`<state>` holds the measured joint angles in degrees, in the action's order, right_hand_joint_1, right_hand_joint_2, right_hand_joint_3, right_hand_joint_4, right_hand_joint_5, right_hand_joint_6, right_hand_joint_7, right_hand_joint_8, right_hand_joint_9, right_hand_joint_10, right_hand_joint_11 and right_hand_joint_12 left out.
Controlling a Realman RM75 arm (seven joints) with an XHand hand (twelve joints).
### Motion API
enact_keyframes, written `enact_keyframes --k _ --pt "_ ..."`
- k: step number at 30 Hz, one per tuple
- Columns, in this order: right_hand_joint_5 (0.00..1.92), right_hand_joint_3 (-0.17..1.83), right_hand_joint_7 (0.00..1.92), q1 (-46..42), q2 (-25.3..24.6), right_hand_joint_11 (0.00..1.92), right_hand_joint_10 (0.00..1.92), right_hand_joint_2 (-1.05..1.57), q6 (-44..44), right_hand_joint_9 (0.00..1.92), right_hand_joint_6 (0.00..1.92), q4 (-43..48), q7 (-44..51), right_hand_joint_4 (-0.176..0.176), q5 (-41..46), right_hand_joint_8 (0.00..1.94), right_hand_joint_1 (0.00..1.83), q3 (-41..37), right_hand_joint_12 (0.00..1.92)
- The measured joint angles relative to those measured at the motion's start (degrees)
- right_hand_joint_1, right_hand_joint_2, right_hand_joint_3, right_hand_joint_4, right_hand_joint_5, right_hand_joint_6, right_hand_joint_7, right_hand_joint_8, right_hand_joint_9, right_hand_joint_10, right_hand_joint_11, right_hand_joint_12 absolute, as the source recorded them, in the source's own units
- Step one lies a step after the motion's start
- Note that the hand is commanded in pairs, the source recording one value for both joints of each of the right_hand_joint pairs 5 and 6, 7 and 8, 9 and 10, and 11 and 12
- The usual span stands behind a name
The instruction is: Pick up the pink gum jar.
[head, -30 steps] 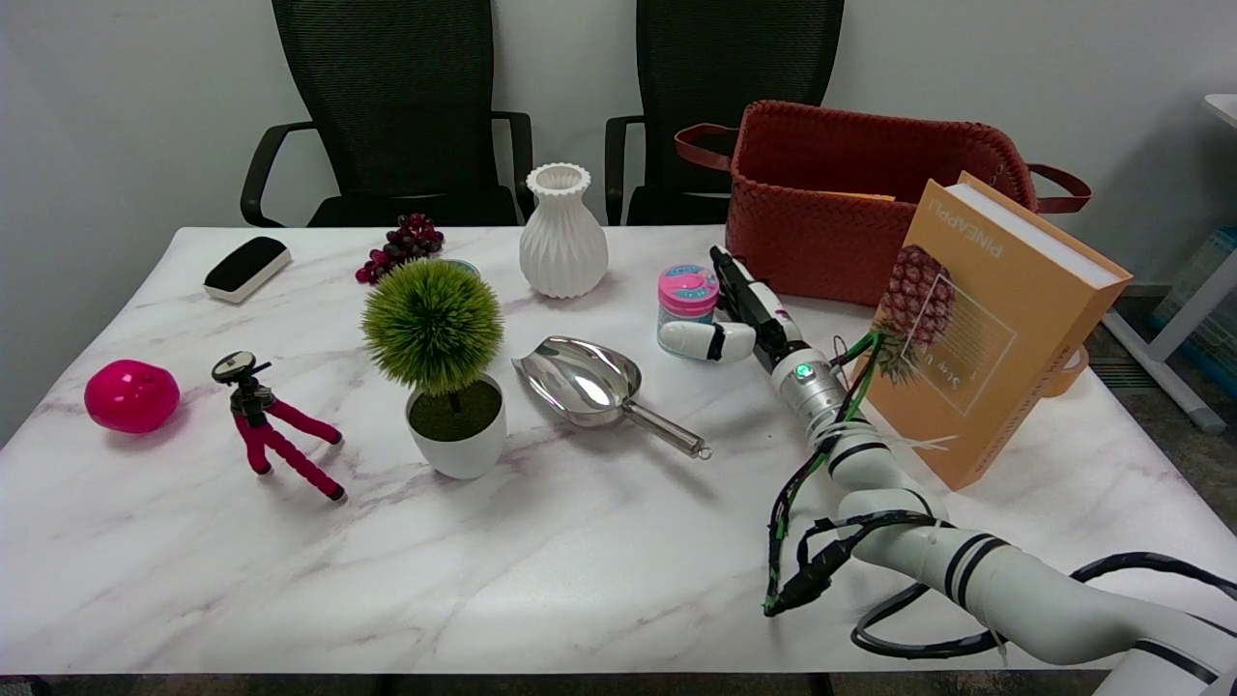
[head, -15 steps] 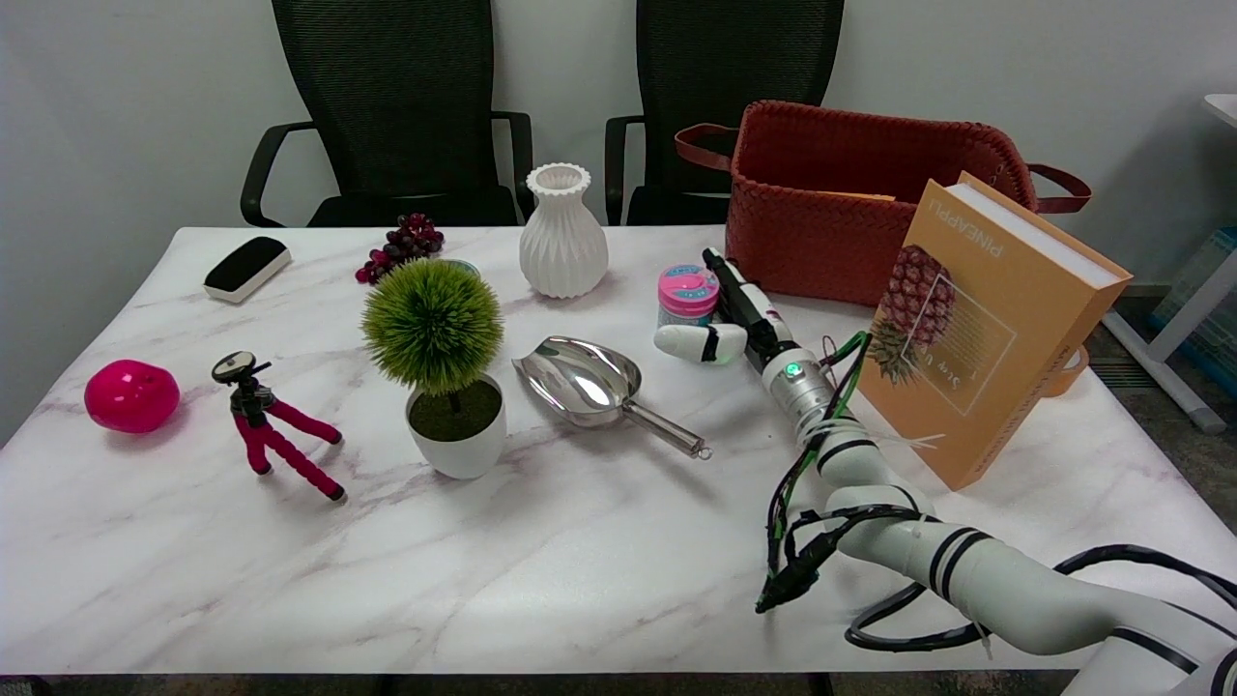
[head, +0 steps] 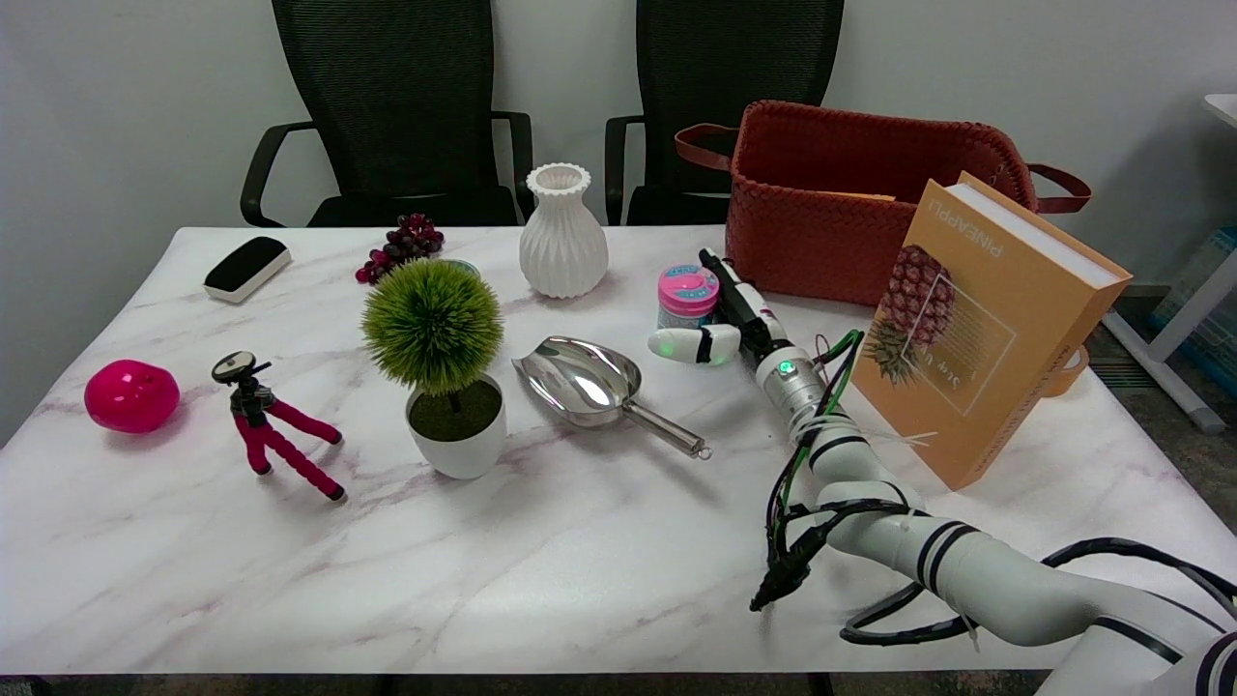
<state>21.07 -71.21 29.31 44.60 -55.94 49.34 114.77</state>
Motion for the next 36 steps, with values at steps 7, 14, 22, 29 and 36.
enact_keyframes --k 7,14,22,29,36 --pt "0.00 0.60 0.03 1.1 -0.5 0.21 0.00 -0.35 0.1 0.00 0.00 -1.6 0.0 0.000 0.0 0.03 1.00 0.1 0.21" --pt "0.08 0.61 0.10 2.0 -0.9 0.23 0.00 -0.34 0.1 0.00 0.08 -2.9 -0.1 0.000 0.0 0.10 1.04 0.2 0.23" --pt "0.24 0.58 0.28 2.8 -1.4 0.32 0.00 -0.30 0.1 0.00 0.24 -4.1 -0.1 0.000 -0.1 0.28 1.06 0.2 0.32" --pt "0.28 0.57 0.41 3.3 -1.7 0.45 0.02 -0.30 0.1 0.02 0.28 -5.0 -0.1 0.000 -0.1 0.41 1.07 0.2 0.45" --pt "0.49 0.51 0.81 3.8 -2.1 1.14 0.27 -0.25 0.1 0.27 0.49 -5.8 -0.1 0.000 -0.1 0.81 1.08 0.2 1.14"
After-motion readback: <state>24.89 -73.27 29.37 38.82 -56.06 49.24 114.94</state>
